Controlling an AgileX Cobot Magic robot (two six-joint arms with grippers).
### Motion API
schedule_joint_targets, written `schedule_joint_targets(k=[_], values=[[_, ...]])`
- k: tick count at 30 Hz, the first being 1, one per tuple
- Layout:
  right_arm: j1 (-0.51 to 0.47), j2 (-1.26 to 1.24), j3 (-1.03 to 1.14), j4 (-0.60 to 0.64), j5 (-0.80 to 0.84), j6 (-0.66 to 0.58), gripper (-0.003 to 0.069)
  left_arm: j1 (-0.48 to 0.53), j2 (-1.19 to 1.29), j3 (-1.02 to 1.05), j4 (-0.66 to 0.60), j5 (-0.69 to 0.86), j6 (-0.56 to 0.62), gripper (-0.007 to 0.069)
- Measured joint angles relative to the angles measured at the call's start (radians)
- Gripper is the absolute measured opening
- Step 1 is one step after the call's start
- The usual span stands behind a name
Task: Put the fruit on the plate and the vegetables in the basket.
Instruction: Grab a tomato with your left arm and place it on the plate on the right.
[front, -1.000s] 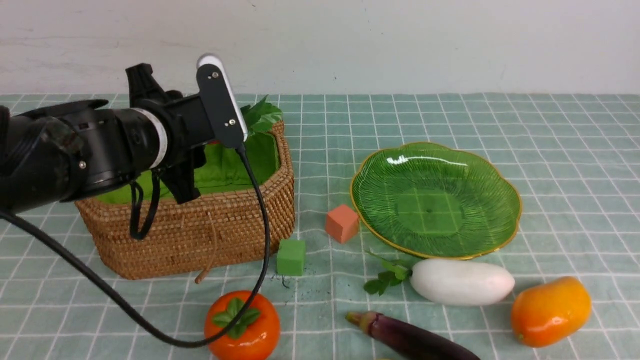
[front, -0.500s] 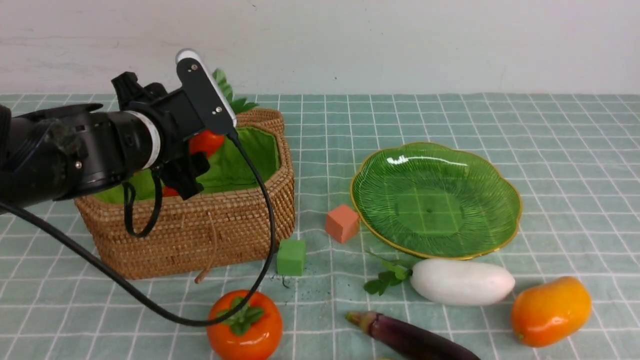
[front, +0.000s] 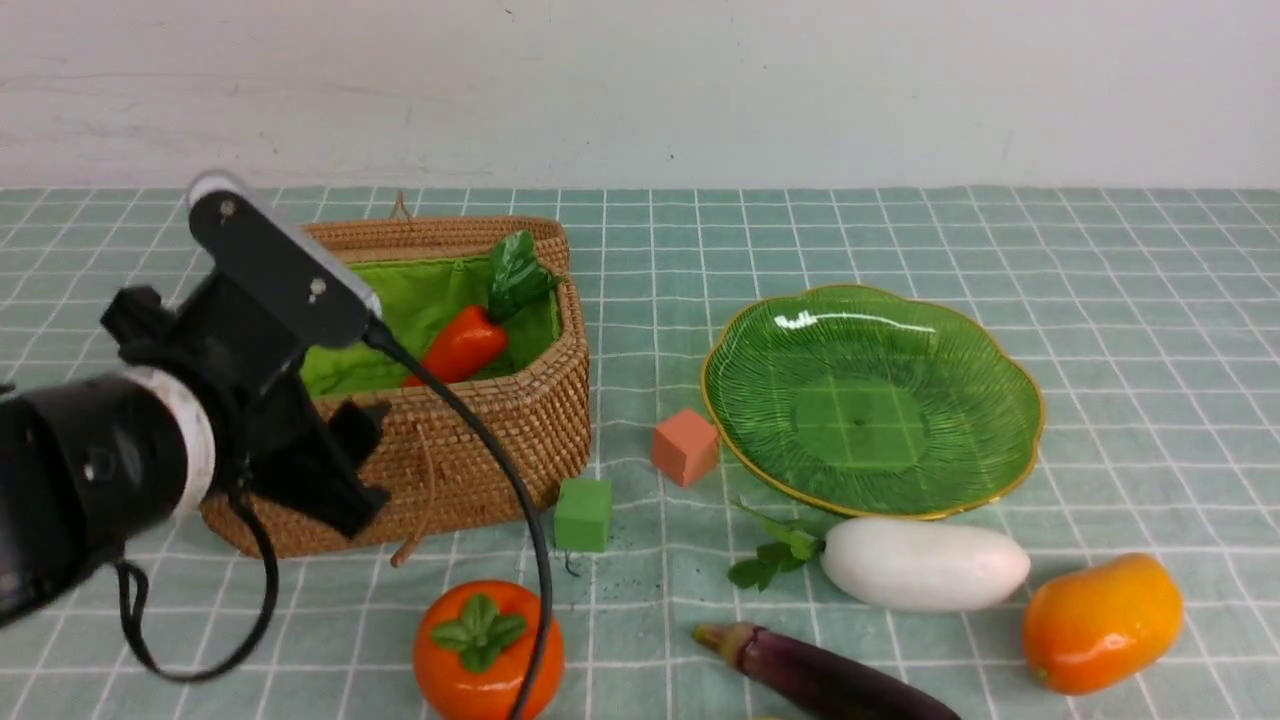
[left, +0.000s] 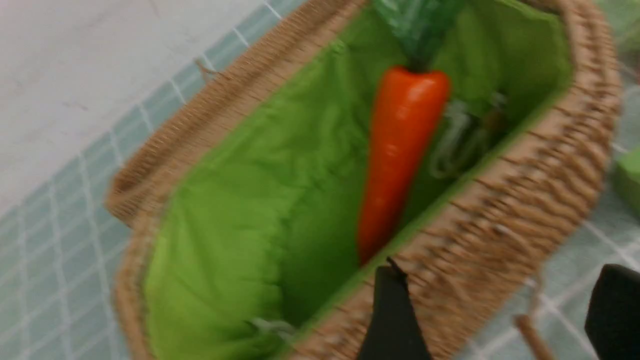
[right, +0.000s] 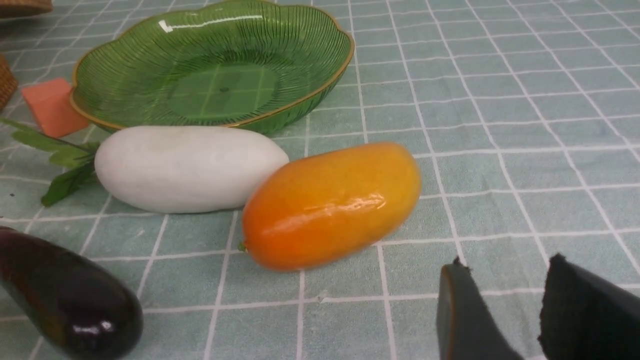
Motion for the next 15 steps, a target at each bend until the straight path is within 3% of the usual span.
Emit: schedule_joint_targets(k=[5, 8, 11, 13, 15], values=[[0.000, 0.000, 0.000, 0.000, 0.000, 0.000, 0.0244, -0.223, -0.032, 0.009, -0.156, 0.161, -0.108, 0.0397], [0.000, 0.000, 0.000, 0.000, 0.000, 0.000, 0.0244, -0.339, -0.031, -0.044, -0.279, 0.337, -0.117, 0.0384], [0.000, 0.000, 0.000, 0.000, 0.000, 0.000, 0.0244, -0.405, -0.010, -0.141, -0.426, 0.555, -0.061, 0.0382], [0.000, 0.000, 0.000, 0.000, 0.000, 0.000, 0.0244, -0.410, 0.000, -0.183, -0.485, 0.621, -0.011, 0.0382], [0.000, 0.000, 0.000, 0.000, 0.000, 0.000, 0.0244, -0.399, 0.022, -0.259, -0.645, 0.749, 0.142, 0.0382]])
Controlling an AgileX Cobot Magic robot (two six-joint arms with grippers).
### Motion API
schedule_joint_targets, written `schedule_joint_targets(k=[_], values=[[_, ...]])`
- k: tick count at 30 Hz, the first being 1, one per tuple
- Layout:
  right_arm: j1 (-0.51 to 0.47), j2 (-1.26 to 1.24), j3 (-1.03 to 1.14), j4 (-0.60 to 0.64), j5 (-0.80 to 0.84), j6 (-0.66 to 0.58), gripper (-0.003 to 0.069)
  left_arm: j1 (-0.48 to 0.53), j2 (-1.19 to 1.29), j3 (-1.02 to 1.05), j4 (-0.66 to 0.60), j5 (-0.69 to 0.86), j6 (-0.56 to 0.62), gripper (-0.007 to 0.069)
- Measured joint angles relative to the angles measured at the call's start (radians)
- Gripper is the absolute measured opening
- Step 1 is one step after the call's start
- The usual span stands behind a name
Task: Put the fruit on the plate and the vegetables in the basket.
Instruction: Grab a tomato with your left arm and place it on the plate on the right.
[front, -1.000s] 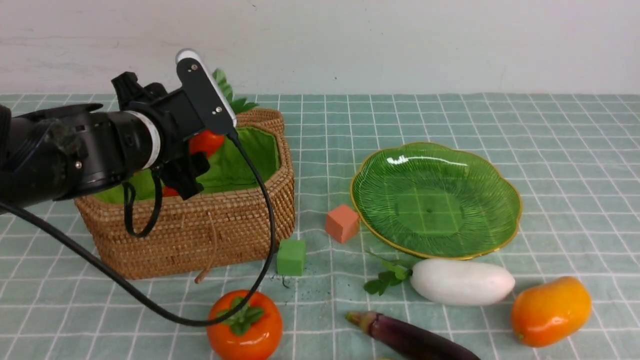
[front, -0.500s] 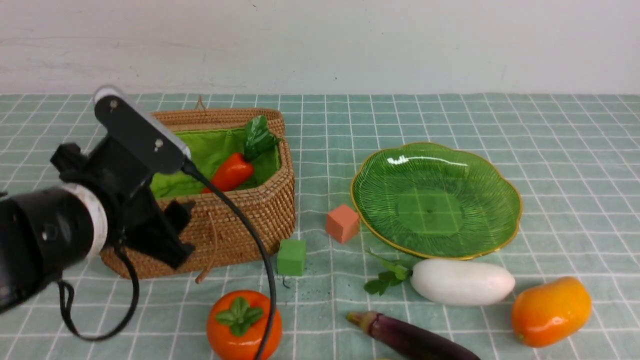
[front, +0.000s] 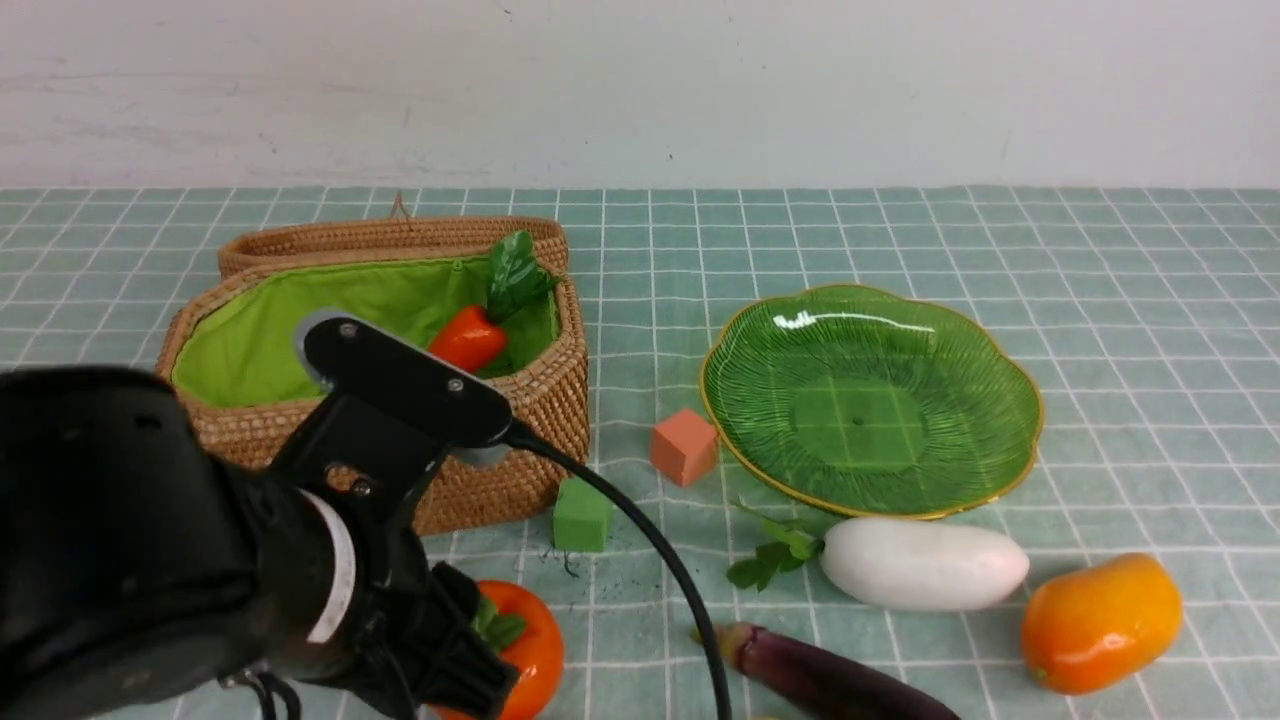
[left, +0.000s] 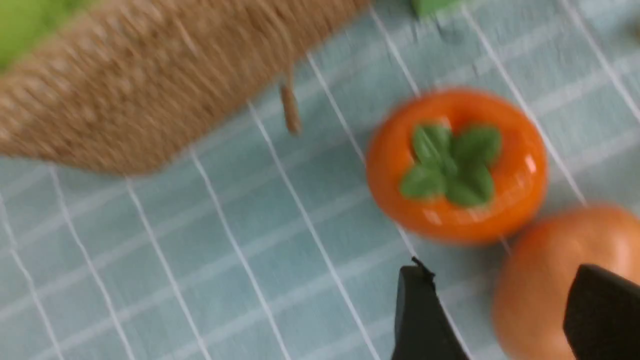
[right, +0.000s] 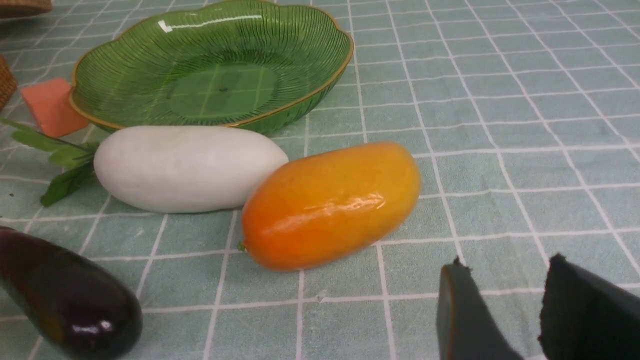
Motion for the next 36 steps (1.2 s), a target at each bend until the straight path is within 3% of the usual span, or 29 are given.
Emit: schedule_joint_targets(k=[4, 5, 8, 10, 13, 18, 23, 36], values=[[0.000, 0.000, 0.000, 0.000, 0.000, 0.000, 0.0244, 0.080, 0.007, -0.045, -0.208, 0.021, 0.189, 0.0386], [0.000, 0.000, 0.000, 0.000, 0.000, 0.000, 0.0244, 0.138, 0.008, -0.048, -0.251, 0.005, 0.234, 0.0395], [0.000, 0.000, 0.000, 0.000, 0.000, 0.000, 0.0244, 0.236, 0.028, -0.056, -0.320, -0.023, 0.289, 0.0428], [0.000, 0.000, 0.000, 0.000, 0.000, 0.000, 0.0244, 0.340, 0.069, -0.063, -0.403, -0.031, 0.358, 0.0471], [0.000, 0.000, 0.000, 0.000, 0.000, 0.000, 0.0244, 0.409, 0.144, -0.063, -0.529, -0.031, 0.431, 0.0540], [0.000, 0.000, 0.000, 0.000, 0.000, 0.000, 0.0244, 0.424, 0.249, -0.063, -0.592, -0.094, 0.443, 0.0591], [0.000, 0.000, 0.000, 0.000, 0.000, 0.000, 0.0244, 0.425, 0.365, -0.063, -0.615, -0.166, 0.443, 0.0584], [0.000, 0.000, 0.000, 0.000, 0.000, 0.000, 0.0244, 0.432, 0.419, -0.084, -0.668, -0.176, 0.442, 0.0551]])
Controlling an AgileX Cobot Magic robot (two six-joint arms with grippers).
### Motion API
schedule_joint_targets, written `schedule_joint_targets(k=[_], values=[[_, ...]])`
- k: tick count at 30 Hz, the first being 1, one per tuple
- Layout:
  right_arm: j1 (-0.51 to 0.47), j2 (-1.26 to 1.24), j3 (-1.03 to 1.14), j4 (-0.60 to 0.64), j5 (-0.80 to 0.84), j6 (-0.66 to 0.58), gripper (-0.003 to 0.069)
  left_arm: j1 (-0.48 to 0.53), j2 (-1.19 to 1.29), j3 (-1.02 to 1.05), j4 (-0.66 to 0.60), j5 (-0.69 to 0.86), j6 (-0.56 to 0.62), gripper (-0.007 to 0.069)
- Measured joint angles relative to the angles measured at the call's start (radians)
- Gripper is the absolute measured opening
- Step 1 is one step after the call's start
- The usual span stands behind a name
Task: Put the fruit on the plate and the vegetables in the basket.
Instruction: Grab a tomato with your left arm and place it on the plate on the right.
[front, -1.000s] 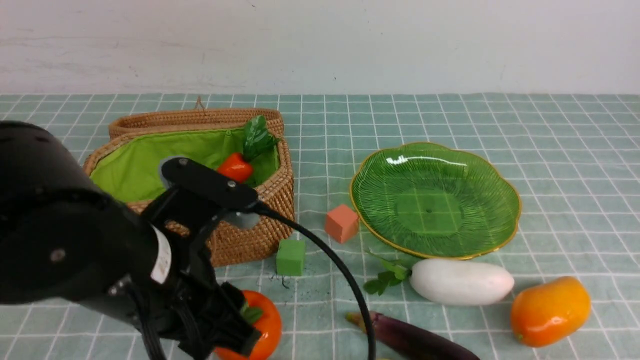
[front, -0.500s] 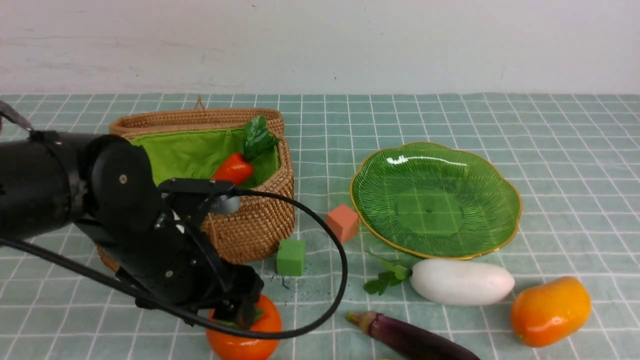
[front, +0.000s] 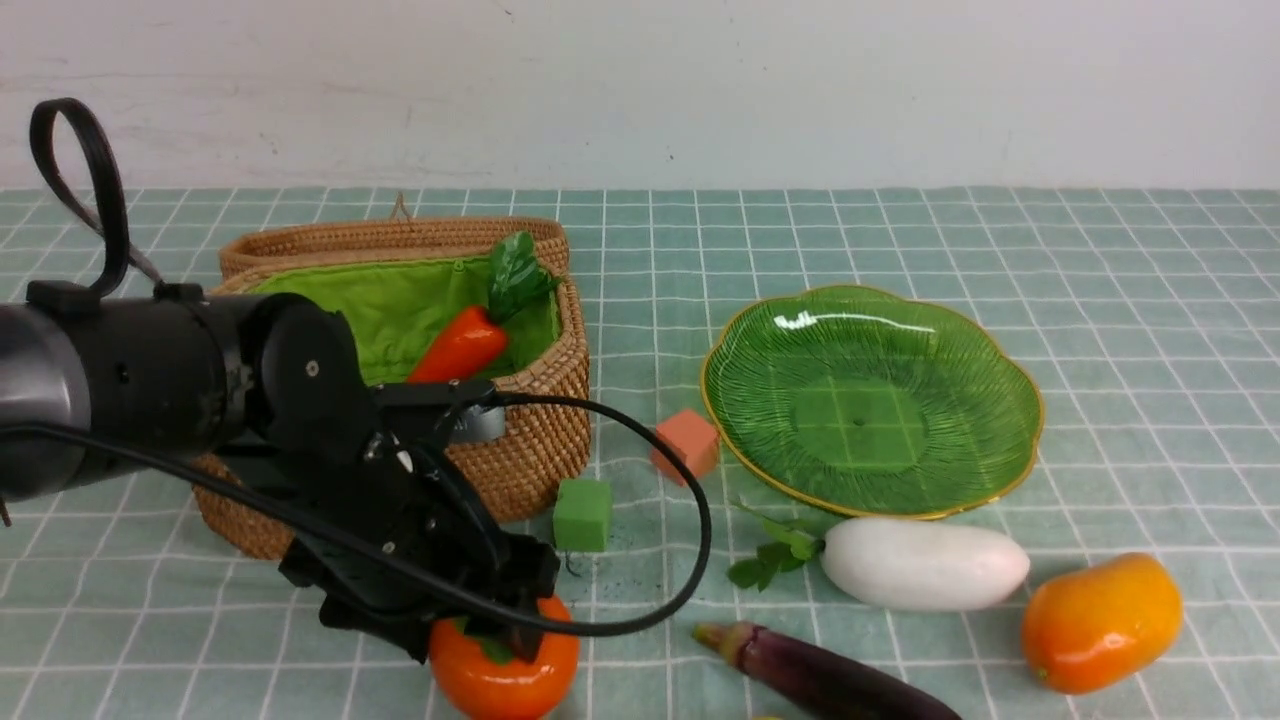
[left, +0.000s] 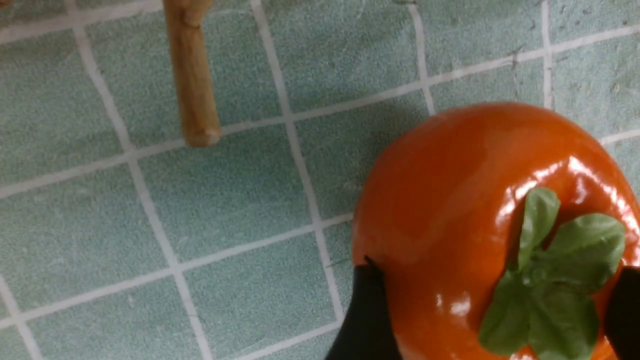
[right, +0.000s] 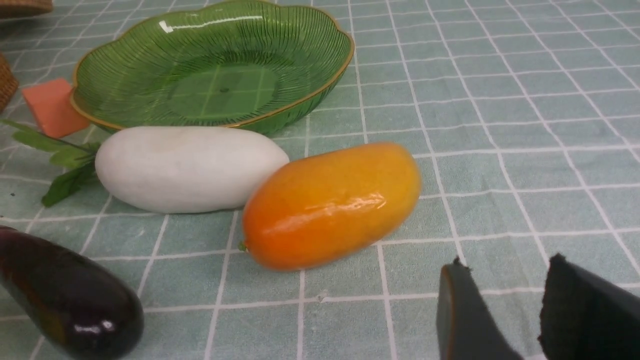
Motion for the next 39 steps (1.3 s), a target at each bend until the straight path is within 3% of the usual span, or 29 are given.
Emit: schedule_joint_targets(k=[6, 11, 18, 26, 33, 35, 39], values=[[0.000, 0.000, 0.000, 0.000, 0.000, 0.000, 0.0244, 0.000, -0.018, 0.001, 0.003, -0.008, -0.001, 0.0549], [0.000, 0.000, 0.000, 0.000, 0.000, 0.000, 0.0244, 0.000, -0.062, 0.014, 0.063, -0.019, -0.002, 0.0503], [0.000, 0.000, 0.000, 0.000, 0.000, 0.000, 0.0244, 0.000, -0.182, 0.016, 0.145, 0.001, -0.010, 0.0556], [0.000, 0.000, 0.000, 0.000, 0.000, 0.000, 0.0244, 0.000, -0.250, 0.016, 0.205, 0.085, -0.051, 0.0549], [0.000, 0.000, 0.000, 0.000, 0.000, 0.000, 0.0244, 0.012, -0.250, 0.016, 0.140, 0.075, -0.073, 0.0501], [0.000, 0.000, 0.000, 0.000, 0.000, 0.000, 0.0244, 0.045, -0.245, 0.016, 0.082, 0.075, -0.062, 0.0487], [0.000, 0.000, 0.000, 0.000, 0.000, 0.000, 0.0244, 0.194, -0.222, 0.016, -0.132, 0.113, 0.080, 0.0464]])
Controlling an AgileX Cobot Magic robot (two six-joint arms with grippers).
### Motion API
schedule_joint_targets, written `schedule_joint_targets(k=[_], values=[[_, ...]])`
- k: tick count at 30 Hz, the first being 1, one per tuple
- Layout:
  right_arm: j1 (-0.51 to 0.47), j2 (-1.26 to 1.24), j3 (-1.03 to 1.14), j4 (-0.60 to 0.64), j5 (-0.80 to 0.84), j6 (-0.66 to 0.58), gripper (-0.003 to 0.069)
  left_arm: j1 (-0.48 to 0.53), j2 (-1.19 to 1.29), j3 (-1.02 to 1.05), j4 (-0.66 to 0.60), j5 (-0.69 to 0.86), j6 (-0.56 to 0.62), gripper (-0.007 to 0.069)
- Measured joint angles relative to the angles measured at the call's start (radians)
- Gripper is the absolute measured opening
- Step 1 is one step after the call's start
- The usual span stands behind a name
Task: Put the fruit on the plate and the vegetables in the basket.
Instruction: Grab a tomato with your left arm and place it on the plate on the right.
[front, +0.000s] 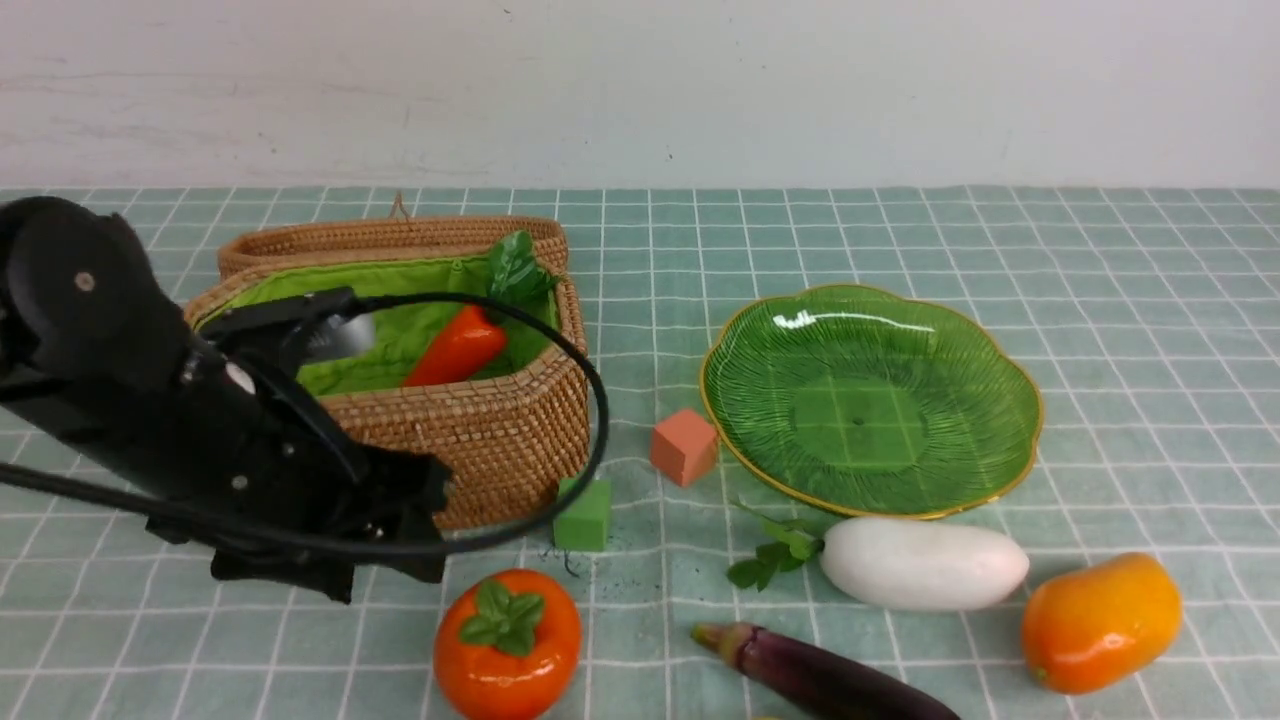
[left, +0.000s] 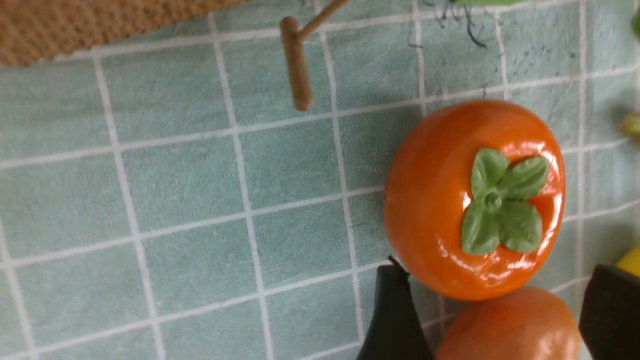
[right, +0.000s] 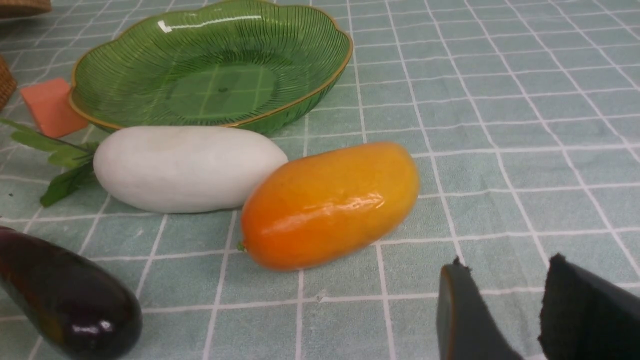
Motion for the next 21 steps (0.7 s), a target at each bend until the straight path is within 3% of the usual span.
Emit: schedule_joint_targets(k=[3, 6, 13, 21], values=[[0.000, 0.000, 0.000, 0.000, 0.000, 0.000, 0.0244, 0.122, 0.029, 0.000, -0.218, 0.060, 0.194, 0.0462], [0.000, 0.000, 0.000, 0.000, 0.000, 0.000, 0.0244, 0.137, 0.058, 0.000, -0.297, 0.077, 0.284, 0.0474], [0.000, 0.000, 0.000, 0.000, 0.000, 0.000, 0.0244, 0.054, 0.172, 0.000, -0.310, 0.137, 0.402, 0.0478], [0.000, 0.000, 0.000, 0.000, 0.000, 0.000, 0.0244, 0.045, 0.204, 0.000, -0.330, 0.089, 0.393, 0.0468]])
